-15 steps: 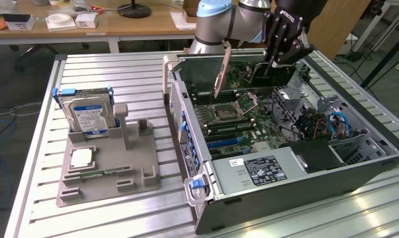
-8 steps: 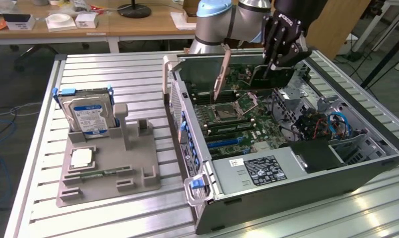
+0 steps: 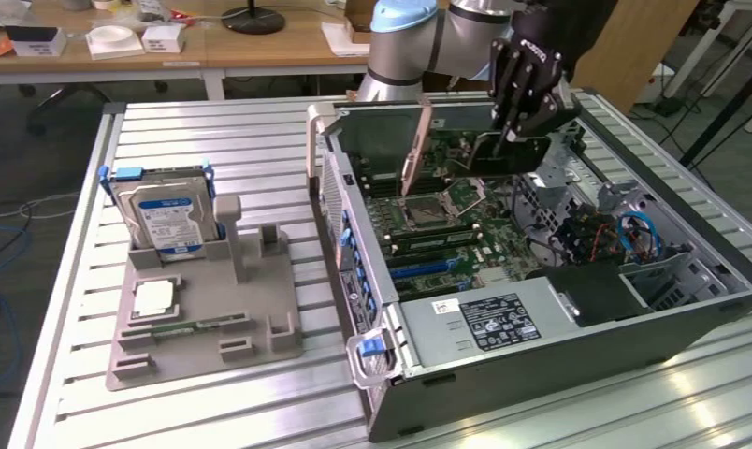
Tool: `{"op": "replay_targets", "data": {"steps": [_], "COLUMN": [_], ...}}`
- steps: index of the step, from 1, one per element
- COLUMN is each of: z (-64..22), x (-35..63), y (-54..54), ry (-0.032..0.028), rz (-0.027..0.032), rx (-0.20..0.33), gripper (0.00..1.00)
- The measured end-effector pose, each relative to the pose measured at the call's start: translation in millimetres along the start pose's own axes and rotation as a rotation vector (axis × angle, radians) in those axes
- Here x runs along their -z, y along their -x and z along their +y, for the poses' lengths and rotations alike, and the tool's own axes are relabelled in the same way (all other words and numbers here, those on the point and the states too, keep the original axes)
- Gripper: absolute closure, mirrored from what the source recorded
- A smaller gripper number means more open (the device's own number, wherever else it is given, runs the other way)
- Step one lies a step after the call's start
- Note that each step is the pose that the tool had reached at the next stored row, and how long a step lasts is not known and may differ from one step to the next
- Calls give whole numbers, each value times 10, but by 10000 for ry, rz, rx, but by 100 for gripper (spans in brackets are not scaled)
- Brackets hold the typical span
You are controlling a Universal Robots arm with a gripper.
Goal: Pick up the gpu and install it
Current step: 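Insert the gpu into the slot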
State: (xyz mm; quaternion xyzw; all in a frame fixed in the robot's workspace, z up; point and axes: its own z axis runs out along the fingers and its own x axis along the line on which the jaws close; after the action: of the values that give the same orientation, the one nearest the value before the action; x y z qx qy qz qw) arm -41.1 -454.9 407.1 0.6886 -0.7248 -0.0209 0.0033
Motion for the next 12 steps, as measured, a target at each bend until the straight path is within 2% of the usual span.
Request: {"op": "replay_targets", "data": {"steps": [7,12], "z": [-3,-3], "x": [-88,-92], "y": [-2,-2], "ry": [-9,-9], "rz": [0,-1], "rx": [0,0], "gripper": [74,74]}}
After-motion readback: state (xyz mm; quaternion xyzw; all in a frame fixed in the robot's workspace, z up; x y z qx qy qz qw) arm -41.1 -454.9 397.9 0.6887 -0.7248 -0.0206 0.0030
